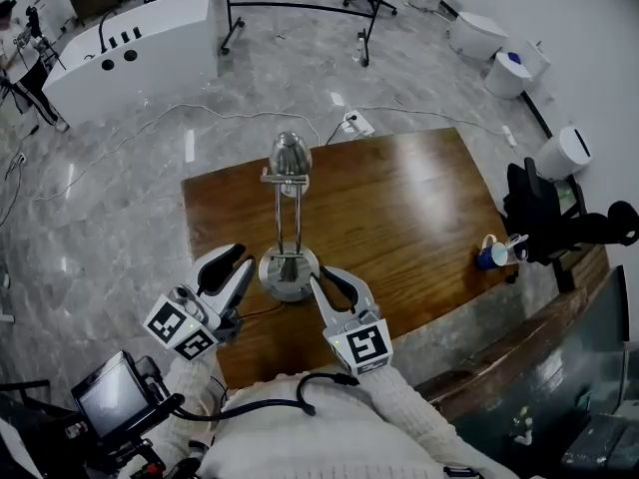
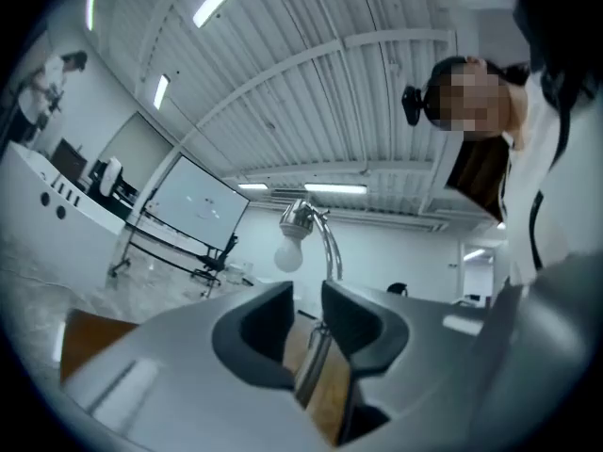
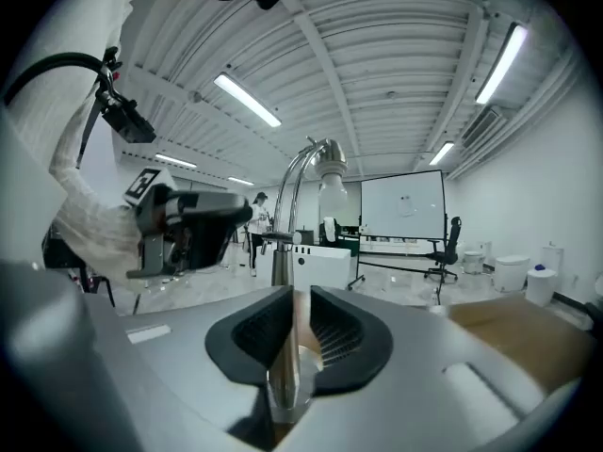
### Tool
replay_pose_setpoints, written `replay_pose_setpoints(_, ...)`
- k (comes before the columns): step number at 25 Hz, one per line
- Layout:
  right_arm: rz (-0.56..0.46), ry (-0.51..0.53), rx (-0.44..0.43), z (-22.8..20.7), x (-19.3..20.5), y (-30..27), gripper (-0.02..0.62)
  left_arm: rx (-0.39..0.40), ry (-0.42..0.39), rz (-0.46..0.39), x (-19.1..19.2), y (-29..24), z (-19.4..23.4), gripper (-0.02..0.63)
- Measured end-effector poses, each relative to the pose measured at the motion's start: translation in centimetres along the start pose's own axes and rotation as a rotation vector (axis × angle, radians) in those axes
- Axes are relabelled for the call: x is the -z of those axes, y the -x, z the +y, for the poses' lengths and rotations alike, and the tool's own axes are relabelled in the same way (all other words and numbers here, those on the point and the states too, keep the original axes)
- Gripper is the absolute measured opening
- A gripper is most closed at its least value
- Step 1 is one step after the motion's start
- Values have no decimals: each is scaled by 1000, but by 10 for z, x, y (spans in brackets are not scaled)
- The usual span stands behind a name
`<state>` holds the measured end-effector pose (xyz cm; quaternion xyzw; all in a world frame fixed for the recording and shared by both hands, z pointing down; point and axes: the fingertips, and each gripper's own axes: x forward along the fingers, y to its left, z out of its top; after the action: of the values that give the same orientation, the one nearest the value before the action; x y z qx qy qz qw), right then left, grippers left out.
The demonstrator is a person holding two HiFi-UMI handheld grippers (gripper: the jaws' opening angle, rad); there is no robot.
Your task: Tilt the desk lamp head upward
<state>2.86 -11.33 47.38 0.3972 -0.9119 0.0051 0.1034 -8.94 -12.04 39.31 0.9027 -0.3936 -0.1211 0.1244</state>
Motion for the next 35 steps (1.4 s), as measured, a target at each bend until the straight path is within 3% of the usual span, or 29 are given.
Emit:
replay_pose_setpoints(1,6,-9,13,2,-3,5,23,-54,-15,35,12,5,-3,72)
replay_pose_setpoints(3,43,-47,27,11,-4,12,-2,-114,-33,136,39,10,-17,8)
replay_pose_setpoints(6,73,-100,18,21,-3,16,-2,-150,-74,301,81,6,-38,8)
replay_pose_setpoints(9,76,-130,13,28,-4,17,-2,-193,-120,386,102,4,-47,8)
replay_pose_setpoints(14,110,-134,-8,40,-4,12,-2,-168,-201,376,92,3,-58,8)
replay_pose_setpoints(23,151,-108,-25,48,-1,11,-3,-192,-143,378,94,8,-54,8)
replay_pose_setpoints(27,159,-109,-39,51,0,10,-3,-171,-219,384,91,5,-59,8)
replay_pose_setpoints(31,169,-110,-42,52,4,10,-3,-164,-169,364,90,5,-59,8)
replay_pose_setpoints(35,166,-103,-44,51,2,10,-3,-150,-197,388,94,4,-61,8)
